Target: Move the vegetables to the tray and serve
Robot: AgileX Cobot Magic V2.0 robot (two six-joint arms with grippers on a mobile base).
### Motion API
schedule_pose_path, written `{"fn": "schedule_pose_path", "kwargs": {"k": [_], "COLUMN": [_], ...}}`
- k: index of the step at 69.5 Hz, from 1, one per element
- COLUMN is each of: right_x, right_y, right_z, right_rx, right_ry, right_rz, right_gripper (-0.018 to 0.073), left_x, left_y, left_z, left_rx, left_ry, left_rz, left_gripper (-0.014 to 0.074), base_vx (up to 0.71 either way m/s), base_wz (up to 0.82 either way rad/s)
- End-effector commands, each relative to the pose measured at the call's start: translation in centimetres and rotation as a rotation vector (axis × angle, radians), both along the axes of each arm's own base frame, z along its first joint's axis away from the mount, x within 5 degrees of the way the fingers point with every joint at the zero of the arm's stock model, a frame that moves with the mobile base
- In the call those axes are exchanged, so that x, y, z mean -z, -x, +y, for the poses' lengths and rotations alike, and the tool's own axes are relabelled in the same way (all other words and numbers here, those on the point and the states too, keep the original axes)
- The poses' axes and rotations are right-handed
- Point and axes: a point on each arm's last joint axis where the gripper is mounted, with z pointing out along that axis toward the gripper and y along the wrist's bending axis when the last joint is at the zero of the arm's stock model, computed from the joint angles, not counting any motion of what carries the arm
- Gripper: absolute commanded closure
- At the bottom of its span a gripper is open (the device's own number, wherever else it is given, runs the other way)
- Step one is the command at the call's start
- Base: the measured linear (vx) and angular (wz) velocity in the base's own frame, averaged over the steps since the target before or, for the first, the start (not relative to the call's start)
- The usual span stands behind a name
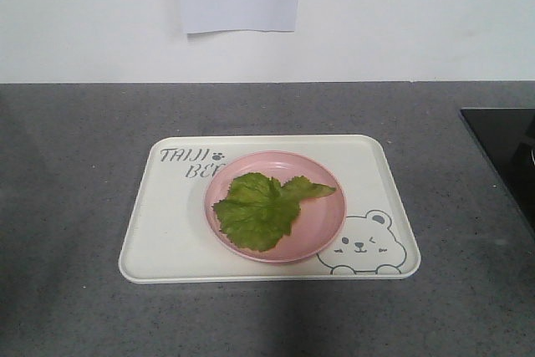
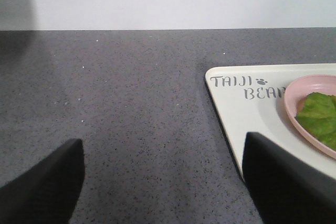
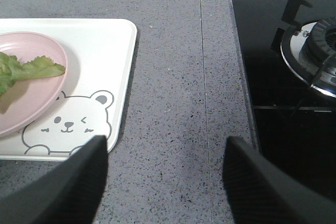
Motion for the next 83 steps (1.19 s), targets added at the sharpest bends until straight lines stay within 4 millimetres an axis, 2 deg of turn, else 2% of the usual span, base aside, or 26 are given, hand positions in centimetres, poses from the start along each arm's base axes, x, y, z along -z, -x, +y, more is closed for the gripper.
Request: {"fn": "schedule_pose_path", "kwargs": {"k": [1,9,18,25,83], "right_x": [-1.47,-1.52,-1.53,-1.53,-1.52], "right_y": [-0.08,-0.02,-0.02,-0.02,-0.02], "right_z": [-0.01,-0.09,-0.13,-0.13,-0.14], "right_rx": [-0.011,-0.009,-0.007,-0.007,-0.007], "right_ry": [0.003,0.012,0.020,0.021,0.021], "right_rz": [-0.115,-0.120,-0.122,-0.122,-0.121], "right_gripper": [0.0222,0.0372,0.0566,0.0568,0.0568], "left_x": [-1.24,-1.26,-1.26,-1.26,-1.13], "left_y": [-0.02,-0.02,-0.02,-0.02,0.01], "left_z": [-0.15,-0.16,-0.16,-0.16,-0.09], "left_rx": [0.026,0.027,0.027,0.027,0.020], "left_ry": [0.007,0.007,0.007,0.007,0.004], "left_rz": [-0.089,-0.091,-0.091,-0.091,-0.077], "left_gripper": [0.0057,0.0181,0.0416,0.0605,0.0604], "base_vx": [0.00,0.00,0.00,0.00,0.00], "base_wz": [0.00,0.00,0.00,0.00,0.00]}}
